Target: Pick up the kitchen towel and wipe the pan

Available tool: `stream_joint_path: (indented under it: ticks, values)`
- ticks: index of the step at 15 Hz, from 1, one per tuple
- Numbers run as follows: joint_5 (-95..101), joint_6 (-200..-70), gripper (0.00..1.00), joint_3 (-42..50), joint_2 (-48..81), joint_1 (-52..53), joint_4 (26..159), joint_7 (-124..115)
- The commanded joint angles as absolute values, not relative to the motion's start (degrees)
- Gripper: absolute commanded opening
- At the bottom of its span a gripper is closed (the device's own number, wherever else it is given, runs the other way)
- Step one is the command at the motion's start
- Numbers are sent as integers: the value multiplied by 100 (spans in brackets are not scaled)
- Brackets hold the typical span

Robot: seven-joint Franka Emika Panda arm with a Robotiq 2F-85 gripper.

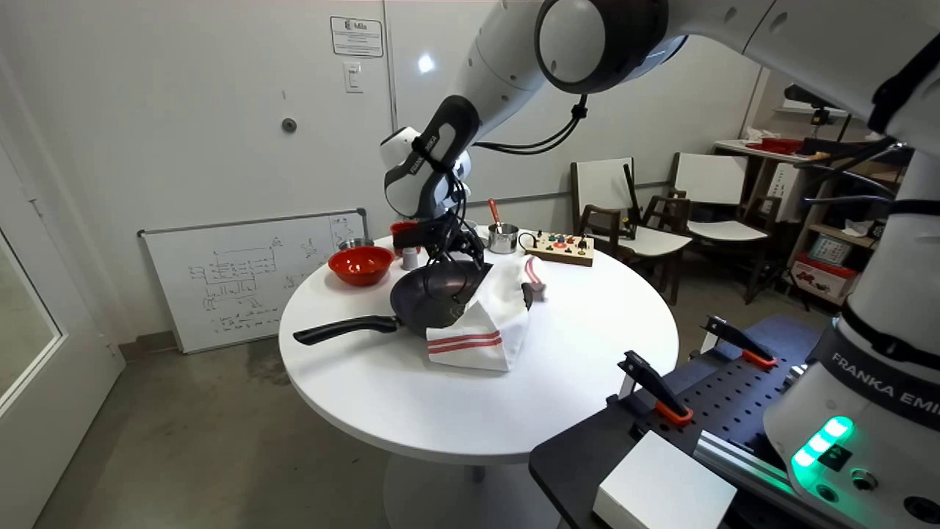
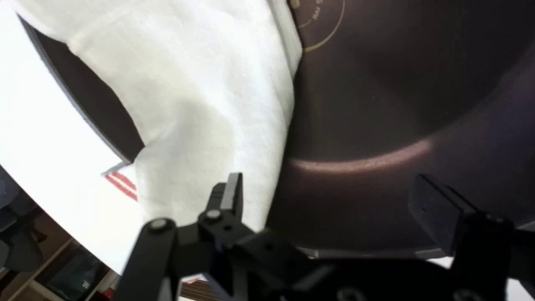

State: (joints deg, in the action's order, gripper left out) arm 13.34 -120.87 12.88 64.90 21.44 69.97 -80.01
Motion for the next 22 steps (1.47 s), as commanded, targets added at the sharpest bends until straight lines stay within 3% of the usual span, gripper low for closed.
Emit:
stream_joint_path:
  ticks: [1, 12, 13, 14, 22]
  values:
    - [1515, -12371, 100, 1266, 6123, 2107, 7688, -8125]
    - [1931, -13672, 100, 1529, 6000, 2219, 8734, -8083]
    - [1946, -13697, 83, 1570, 5979, 2248, 8776, -8122]
    - [1937, -13707, 74, 1594, 5959, 2261, 8812, -8150]
    - [1909, -13820, 13, 1609, 5804, 2244, 8999, -8137]
